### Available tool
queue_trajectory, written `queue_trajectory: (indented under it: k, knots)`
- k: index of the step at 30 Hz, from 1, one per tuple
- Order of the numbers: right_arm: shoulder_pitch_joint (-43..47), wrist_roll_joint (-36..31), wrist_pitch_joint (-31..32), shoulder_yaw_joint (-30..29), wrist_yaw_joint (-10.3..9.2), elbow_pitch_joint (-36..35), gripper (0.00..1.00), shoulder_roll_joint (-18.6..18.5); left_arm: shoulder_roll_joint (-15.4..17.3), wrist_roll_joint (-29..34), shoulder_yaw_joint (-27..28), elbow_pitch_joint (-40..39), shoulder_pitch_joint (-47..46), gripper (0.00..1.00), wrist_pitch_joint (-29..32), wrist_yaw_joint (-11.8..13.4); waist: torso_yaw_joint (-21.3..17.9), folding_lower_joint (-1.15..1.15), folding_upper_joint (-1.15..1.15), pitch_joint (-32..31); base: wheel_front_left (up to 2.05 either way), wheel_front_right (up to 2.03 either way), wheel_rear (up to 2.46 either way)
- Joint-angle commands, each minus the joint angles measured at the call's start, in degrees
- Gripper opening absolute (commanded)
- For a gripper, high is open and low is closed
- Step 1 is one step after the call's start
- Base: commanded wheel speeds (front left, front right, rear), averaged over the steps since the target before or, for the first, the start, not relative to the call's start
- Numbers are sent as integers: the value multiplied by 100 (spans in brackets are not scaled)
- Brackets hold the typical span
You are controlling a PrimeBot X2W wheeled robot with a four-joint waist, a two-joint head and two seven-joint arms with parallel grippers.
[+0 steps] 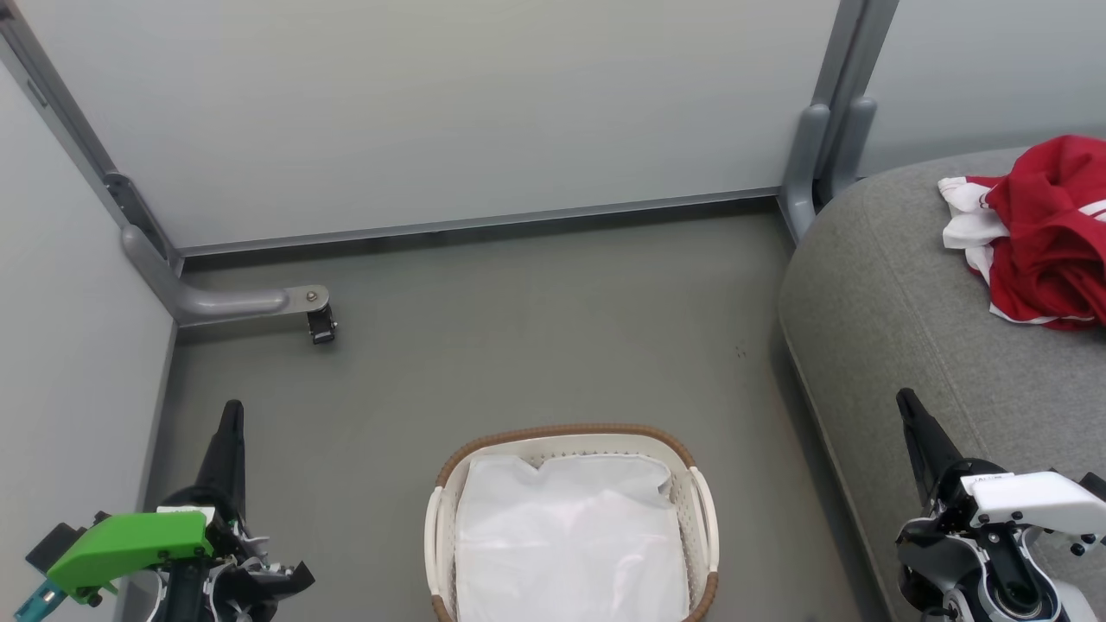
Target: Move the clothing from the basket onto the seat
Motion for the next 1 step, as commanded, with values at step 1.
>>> queue_trajectory:
  k: [1]
  knots:
    - [-45, 23, 13, -10, -2, -23, 0, -34, 29, -19, 10, -11, -55, 0, 16, -24, 0, 0, 0, 0, 0, 0, 0]
